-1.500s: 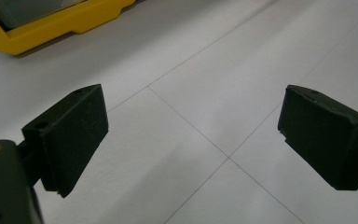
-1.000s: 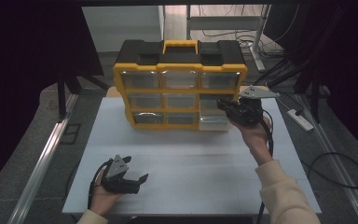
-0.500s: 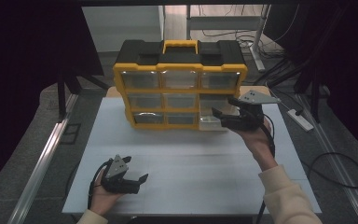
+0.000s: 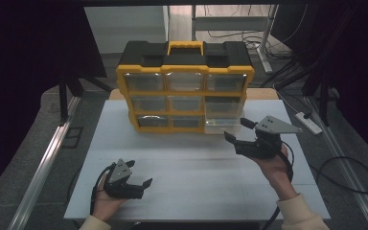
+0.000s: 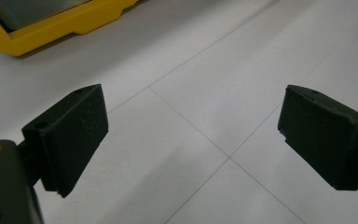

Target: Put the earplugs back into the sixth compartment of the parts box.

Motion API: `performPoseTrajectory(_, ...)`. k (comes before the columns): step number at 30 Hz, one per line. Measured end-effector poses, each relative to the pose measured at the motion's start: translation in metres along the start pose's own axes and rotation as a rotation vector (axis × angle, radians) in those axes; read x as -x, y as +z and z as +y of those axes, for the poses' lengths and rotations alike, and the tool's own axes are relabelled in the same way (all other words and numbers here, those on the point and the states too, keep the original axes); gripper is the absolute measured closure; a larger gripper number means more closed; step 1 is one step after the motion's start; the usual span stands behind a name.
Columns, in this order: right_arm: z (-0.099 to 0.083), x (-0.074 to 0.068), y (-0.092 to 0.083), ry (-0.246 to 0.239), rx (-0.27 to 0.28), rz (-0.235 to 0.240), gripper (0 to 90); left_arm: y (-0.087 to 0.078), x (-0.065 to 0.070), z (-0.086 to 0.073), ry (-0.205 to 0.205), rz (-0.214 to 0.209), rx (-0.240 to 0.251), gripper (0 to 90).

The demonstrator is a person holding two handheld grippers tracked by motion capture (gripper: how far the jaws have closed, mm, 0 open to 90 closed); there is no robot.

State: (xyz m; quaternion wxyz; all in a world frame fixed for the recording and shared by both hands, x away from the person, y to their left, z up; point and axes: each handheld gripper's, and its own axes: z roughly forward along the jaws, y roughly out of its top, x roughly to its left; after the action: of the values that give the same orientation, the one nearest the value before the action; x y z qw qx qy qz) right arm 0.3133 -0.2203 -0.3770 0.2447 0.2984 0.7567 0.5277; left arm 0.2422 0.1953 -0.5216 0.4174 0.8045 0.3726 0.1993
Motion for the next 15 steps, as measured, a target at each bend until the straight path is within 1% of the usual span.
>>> performPoseTrajectory(2,-0.009,-0.002,-0.008,0.009,0.003,-0.006,26.4,0.0,0.0,0.0,0.0,-0.001,-0.001,8.2)
performPoseTrajectory(3,-0.014,-0.002,-0.01,0.01,-0.004,-0.007,26.3,0.0,0.0,0.0,-0.003,-0.002,-0.001,8.2)
performPoseTrajectory(4,-0.023,-0.003,-0.015,0.012,-0.016,-0.011,26.1,0.0,0.0,0.0,-0.001,-0.001,0.001,8.1)
performPoseTrajectory(5,-0.023,-0.003,-0.015,0.012,-0.016,-0.011,26.1,0.0,0.0,0.0,-0.001,-0.001,0.001,8.1)
performPoseTrajectory(6,-0.034,-0.005,-0.019,0.013,-0.03,-0.016,26.0,0.0,0.0,0.0,-0.001,-0.001,0.002,8.2)
performPoseTrajectory(7,-0.034,-0.005,-0.019,0.013,-0.03,-0.016,26.0,0.0,0.0,0.0,-0.001,-0.001,0.002,8.2)
performPoseTrajectory(8,-0.046,-0.006,-0.023,0.012,-0.046,-0.021,25.8,0.0,0.0,0.0,-0.004,-0.002,0.002,8.1)
performPoseTrajectory(9,-0.046,-0.006,-0.023,0.012,-0.046,-0.021,25.8,0.0,0.0,0.0,-0.002,-0.003,0.001,8.1)
performPoseTrajectory(10,-0.051,-0.006,-0.025,0.015,-0.053,-0.022,25.7,0.0,0.0,0.0,-0.001,-0.002,0.001,8.1)
performPoseTrajectory(11,-0.063,-0.006,-0.028,0.032,-0.074,-0.017,25.0,0.0,0.001,0.0,-0.002,-0.003,0.003,8.1)
performPoseTrajectory(12,-0.069,-0.006,-0.029,0.036,-0.085,-0.02,24.8,0.0,0.001,0.0,-0.002,-0.002,0.004,8.1)
performPoseTrajectory(13,-0.073,-0.006,-0.03,0.043,-0.091,-0.019,24.5,0.0,0.001,0.0,-0.002,-0.002,0.004,8.1)
performPoseTrajectory(14,-0.073,-0.006,-0.03,0.043,-0.091,-0.019,24.5,0.0,0.001,0.0,-0.002,-0.002,0.004,8.1)
performPoseTrajectory(15,-0.079,-0.005,-0.031,0.051,-0.101,-0.018,24.2,0.0,0.001,0.0,-0.002,-0.002,0.004,8.1)
